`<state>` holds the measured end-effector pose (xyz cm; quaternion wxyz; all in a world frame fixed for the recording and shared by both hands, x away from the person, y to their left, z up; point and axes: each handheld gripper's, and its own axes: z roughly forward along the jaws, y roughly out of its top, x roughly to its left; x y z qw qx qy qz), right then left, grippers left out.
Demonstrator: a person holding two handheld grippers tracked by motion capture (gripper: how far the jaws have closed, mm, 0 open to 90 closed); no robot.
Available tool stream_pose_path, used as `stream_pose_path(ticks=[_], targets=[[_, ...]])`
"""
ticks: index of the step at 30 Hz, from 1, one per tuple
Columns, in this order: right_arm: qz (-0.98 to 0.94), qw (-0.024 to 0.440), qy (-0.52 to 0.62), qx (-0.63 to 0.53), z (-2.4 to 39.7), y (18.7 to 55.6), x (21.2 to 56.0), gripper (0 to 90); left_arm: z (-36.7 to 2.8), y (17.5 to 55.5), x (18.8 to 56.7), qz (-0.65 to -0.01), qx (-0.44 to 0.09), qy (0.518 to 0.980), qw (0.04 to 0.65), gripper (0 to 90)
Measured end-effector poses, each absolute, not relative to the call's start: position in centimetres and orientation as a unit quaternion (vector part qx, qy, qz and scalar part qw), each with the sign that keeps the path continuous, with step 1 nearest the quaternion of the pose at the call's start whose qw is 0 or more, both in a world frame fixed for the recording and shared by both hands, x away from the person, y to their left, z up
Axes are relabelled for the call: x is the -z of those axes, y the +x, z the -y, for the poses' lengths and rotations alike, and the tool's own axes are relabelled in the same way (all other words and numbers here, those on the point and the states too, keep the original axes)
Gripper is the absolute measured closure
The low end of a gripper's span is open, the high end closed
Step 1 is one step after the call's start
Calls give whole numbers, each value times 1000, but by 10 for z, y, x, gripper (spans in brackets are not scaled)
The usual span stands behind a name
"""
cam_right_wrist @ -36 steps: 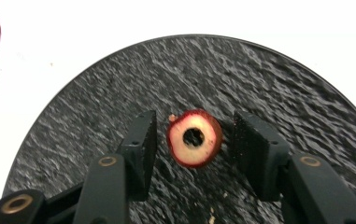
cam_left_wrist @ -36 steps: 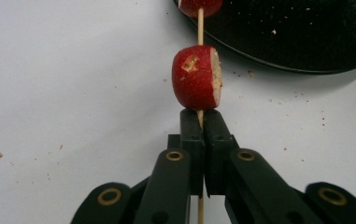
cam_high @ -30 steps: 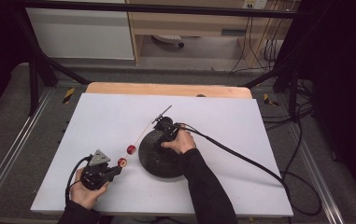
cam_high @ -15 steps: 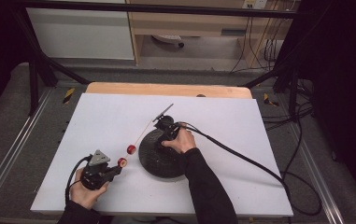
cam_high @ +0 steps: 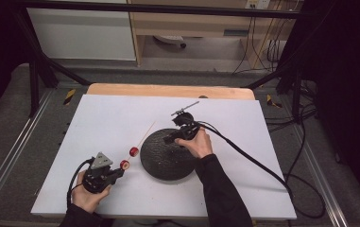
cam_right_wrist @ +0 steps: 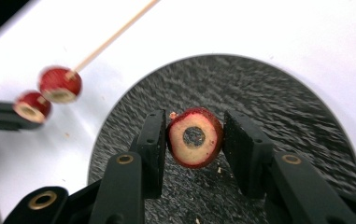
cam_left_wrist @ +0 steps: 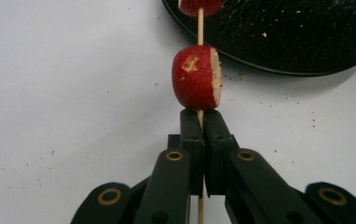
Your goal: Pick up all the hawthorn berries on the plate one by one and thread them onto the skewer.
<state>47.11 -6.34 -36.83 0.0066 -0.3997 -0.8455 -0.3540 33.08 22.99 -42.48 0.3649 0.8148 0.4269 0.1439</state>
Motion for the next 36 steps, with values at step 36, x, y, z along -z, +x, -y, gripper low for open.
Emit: stream_pose_path(ticks=[36], targets=[[568,16,-505,650,146,435,389,611,-183,306,421,-387,-130,829,383,882]])
